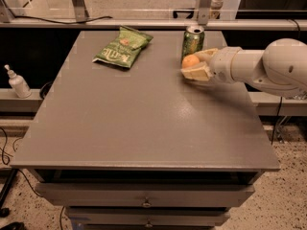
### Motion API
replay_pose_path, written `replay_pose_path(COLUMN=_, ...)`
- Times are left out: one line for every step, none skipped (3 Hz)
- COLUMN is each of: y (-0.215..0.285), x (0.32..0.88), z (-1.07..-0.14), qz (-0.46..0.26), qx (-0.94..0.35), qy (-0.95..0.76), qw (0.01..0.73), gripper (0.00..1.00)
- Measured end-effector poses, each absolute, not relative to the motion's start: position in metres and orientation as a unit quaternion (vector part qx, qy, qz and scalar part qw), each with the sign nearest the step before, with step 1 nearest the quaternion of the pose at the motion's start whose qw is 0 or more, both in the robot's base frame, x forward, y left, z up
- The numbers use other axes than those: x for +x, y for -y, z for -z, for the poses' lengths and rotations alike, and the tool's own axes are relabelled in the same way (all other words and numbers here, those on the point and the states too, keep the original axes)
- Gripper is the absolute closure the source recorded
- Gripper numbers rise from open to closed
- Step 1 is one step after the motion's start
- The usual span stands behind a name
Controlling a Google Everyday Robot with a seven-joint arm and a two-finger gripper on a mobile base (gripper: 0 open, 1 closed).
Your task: Move orange near green can
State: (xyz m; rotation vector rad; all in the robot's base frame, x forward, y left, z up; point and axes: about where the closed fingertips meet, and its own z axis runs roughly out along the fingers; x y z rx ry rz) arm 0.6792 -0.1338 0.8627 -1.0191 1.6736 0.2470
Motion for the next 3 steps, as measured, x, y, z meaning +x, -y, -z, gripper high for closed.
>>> replay_pose_path(y=0.1345, x=0.6794, z=-0.8586, qz=-0.108, qx=-0.429, qy=-0.708, qw=0.551, gripper=0.36)
replay_pose_path(y=0.1358, x=0.678, z=-0.8574, qz=-0.11, qx=-0.429, qy=-0.707, qw=0.552, gripper=0.12)
replay_pose_path(y=0.1356, x=0.6758, z=-0.8549, qz=-0.113, qx=-0.428, qy=-0.707, qw=0.551, gripper=0.0)
